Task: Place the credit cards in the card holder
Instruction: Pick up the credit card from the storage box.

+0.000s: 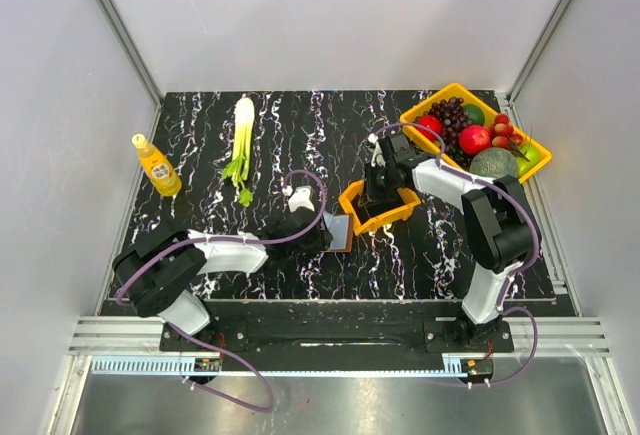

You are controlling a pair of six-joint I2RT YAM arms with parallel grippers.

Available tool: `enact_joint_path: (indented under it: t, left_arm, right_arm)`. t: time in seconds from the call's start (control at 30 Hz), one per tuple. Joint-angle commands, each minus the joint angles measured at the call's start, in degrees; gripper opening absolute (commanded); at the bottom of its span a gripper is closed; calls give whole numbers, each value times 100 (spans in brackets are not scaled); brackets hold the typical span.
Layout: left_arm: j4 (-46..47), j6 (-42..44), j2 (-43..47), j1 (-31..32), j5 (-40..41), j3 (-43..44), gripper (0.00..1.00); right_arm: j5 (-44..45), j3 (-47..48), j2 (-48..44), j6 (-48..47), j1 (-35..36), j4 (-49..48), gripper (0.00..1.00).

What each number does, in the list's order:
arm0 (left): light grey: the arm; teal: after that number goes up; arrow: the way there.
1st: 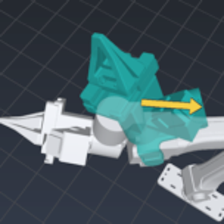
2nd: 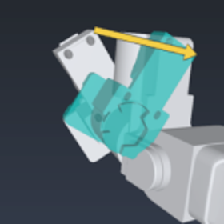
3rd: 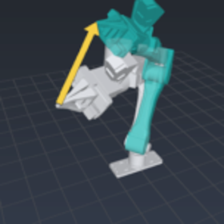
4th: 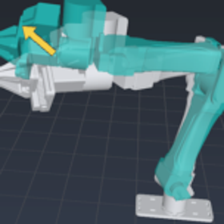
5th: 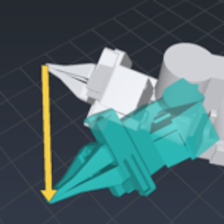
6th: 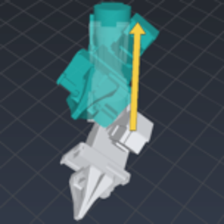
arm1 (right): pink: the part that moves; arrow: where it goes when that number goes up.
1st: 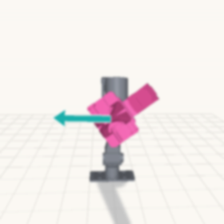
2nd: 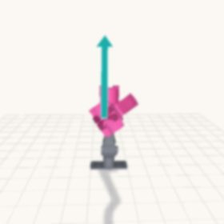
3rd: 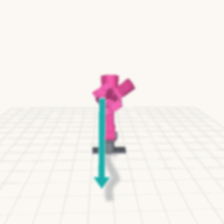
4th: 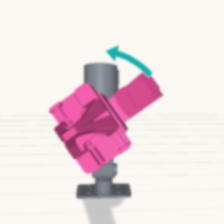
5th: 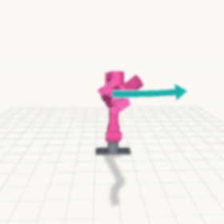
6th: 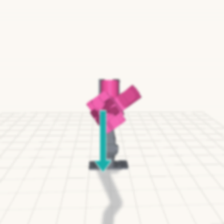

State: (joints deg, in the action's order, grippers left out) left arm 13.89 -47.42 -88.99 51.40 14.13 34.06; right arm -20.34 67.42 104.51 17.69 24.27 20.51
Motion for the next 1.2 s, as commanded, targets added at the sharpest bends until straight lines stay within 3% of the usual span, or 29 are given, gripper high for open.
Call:
enact_joint_path:
  t: [0.0,0.27,0.57,0.83,0.93,1.17]
  left_arm:
    - [-431,101,-207,-51,-112,-58,40]
    - [-405,66,-136,-121,-121,-163,40]
    - [-440,75,-48,-165,-103,-198,40]
    - [-484,31,101,-183,-7,-277,40]
    - [-484,31,329,-183,72,-365,40]
    - [-580,40,874,-191,274,-550,44]
  right_arm:
    - [354,70,-149,-178,209,76,1]
    - [1610,-141,-1458,-617,587,-329,0]
    - [2955,43,-1504,-838,1176,111,0]
    - [4563,79,-1618,-277,1984,84,0]
    - [4320,-44,-1767,338,2002,84,0]
    - [2845,-641,-1908,1587,1994,-494,0]
